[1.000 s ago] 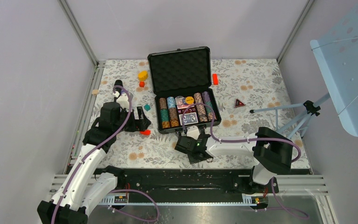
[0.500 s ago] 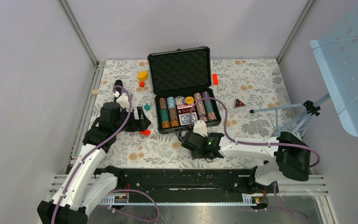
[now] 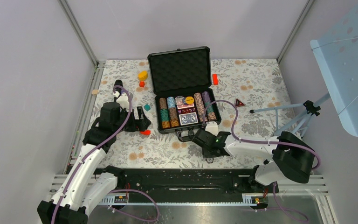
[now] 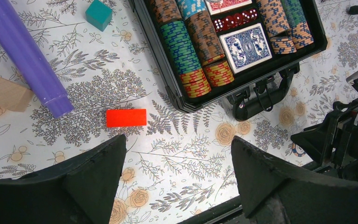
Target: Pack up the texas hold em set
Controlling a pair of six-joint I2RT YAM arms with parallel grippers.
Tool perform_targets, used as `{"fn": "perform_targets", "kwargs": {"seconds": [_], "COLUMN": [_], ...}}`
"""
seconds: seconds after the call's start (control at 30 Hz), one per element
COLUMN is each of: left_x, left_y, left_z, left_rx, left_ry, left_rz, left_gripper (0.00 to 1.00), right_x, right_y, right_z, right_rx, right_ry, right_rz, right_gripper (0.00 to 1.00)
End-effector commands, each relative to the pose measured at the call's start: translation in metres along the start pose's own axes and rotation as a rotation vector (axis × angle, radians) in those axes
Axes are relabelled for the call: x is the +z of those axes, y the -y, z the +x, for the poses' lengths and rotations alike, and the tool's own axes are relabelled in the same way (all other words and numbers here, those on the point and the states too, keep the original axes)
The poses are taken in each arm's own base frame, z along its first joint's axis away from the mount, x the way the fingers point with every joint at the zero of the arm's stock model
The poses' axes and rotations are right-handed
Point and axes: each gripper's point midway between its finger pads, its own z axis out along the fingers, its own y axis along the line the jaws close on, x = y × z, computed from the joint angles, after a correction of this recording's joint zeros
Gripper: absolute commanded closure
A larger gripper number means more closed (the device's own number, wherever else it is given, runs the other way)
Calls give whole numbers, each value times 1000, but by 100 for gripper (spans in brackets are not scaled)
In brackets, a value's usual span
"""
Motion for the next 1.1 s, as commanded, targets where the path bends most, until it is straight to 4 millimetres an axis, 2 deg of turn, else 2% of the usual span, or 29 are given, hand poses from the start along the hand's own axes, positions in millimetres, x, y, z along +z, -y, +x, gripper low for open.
{"fn": "perform_targets", "kwargs": {"seconds": [0.0,0.67,1.07], "left_x": [3,4,4], "left_y": [1,1,1], "left_z": [-7,-6,-5], "left_rx": [15,15,14], "left_ry": [31,27,25], "left_rz": [10,14,14], "left_gripper": [17,17,17], "right_x": [3,-11,-14], "right_y": [-10,-15,-13], "right_z": [9,42,38], "right_rx": [46,20,9], "right_ry": [-26,-119,-100], "right_rz": [-60,-69,-53], "right_gripper": [55,57,57]}}
